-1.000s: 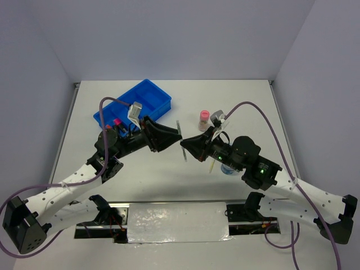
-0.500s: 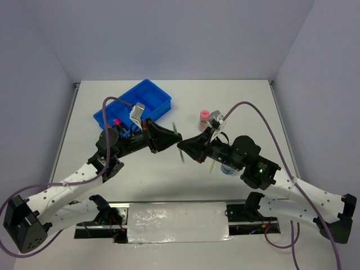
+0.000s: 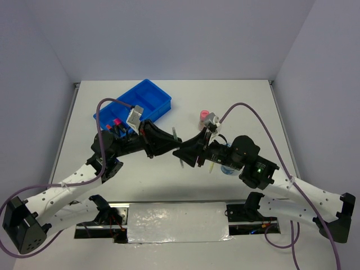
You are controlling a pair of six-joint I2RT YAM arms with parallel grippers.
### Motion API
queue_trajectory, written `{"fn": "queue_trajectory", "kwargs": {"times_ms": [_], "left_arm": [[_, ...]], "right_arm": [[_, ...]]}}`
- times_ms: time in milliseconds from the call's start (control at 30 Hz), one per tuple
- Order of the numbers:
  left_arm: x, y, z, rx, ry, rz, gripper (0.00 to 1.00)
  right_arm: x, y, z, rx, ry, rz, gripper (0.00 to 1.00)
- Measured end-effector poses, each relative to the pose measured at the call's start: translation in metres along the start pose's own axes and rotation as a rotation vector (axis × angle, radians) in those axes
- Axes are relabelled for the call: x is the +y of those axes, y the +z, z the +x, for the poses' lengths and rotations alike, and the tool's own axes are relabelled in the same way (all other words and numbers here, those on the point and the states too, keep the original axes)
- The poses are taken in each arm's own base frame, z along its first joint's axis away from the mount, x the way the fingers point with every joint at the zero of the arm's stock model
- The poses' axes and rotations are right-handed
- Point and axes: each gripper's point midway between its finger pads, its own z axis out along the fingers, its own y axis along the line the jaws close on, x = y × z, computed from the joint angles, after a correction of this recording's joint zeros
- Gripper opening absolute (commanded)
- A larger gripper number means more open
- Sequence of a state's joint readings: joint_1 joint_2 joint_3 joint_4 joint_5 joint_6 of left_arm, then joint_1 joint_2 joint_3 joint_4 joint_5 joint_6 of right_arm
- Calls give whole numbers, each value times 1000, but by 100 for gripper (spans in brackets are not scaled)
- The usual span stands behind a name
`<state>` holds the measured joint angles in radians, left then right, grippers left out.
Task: Sort the stationery into containers
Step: Close the pen cap on the pen.
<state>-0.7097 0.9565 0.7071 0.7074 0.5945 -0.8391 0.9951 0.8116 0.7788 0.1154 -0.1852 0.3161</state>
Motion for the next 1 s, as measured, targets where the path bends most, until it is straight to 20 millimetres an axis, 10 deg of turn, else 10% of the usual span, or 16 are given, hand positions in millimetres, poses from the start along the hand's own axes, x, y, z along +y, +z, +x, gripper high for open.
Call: {"fn": "queue_trajectory", "kwargs": {"times_ms": [133,200,367,800,1000], "left_arm": [[-8,-2,-1,8,40,32,11],[-10,-2,-1,13,48,42,28],[-10,-3,-1,22,90,35,99],[-1,10,-42,-25,210,-92,99],[5,10,-46,-29,222,-132,80]], "right_arm": [[11,0,-1,1,4,-57,1],[14,0,-1,1,9,-69,0],[16,-1,-6,-18,6,-79,0],[13,-3,-9,-35,9,-55,0],[16,-3,-7,-28,7,-72,0]]}}
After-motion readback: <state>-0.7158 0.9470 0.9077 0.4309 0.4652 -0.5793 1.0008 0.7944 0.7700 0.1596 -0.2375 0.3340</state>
